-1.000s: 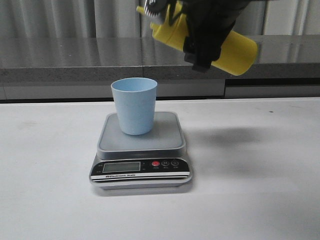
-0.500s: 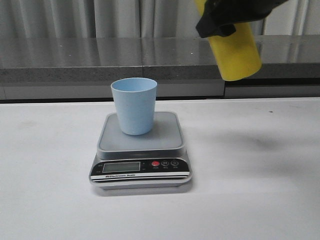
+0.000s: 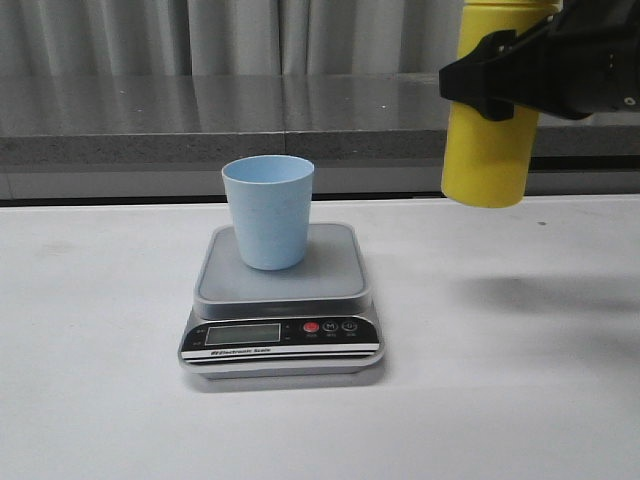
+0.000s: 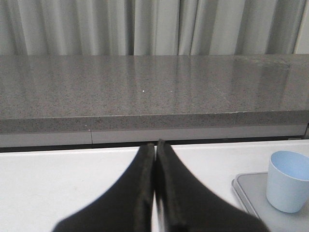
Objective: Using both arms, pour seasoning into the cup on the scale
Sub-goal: 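Tilt the yellow bottle upright and move it back beside the scale, then lower the yellow bottle onto the table with the right gripper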
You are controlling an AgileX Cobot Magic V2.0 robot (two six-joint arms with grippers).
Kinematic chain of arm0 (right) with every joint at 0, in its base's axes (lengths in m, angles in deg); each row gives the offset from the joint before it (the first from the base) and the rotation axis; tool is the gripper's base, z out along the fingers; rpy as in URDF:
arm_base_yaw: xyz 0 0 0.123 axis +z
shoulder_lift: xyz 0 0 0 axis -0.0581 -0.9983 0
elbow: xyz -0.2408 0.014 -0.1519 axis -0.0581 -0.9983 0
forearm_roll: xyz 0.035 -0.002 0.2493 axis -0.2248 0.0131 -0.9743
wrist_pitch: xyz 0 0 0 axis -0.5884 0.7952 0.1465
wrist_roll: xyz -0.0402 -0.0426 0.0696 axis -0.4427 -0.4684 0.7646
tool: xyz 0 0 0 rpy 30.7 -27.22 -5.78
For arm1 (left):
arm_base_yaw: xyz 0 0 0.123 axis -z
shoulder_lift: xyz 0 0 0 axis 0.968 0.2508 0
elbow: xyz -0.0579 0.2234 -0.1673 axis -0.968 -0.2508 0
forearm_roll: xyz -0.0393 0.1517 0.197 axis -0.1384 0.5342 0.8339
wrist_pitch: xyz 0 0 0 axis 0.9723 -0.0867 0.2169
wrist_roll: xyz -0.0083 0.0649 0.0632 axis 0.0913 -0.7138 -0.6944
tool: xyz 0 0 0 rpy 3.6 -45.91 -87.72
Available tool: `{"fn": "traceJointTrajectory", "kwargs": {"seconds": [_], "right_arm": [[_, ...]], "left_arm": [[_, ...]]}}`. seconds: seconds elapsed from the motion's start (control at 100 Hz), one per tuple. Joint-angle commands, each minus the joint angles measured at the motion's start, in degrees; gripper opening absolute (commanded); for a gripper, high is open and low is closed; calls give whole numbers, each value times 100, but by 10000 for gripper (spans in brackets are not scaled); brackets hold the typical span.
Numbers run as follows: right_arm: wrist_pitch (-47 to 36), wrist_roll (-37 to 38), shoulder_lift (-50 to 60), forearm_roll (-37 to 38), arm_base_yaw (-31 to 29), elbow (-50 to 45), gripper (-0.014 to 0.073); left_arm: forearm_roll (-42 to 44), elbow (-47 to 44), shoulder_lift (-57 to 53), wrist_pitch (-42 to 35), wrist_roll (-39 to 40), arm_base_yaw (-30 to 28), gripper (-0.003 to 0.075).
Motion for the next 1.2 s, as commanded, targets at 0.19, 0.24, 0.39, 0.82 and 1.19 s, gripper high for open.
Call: {"fn": "traceJointTrajectory", "kwargs": {"seconds": [0.19,0.24,0.39,0.82,1.19], "right_arm": [[-1405,-234,-570,-76,-48,64,221],[-1512,-264,-715,-76,-48,64,221],[-1705,-366,-1133,-76,-48,64,221],[-1938,-618,-1828,-99,-48,64,227],[-1967,-607,-1834,-99,-48,56,610]], "left_arm": [[0,146,44,-482,48,-7,-20],[0,146,44,-482,48,-7,-20],[0,146,44,-482,48,-7,-20],[0,146,44,-482,48,-7,-20],[0,146,44,-482,48,-7,-20]]}}
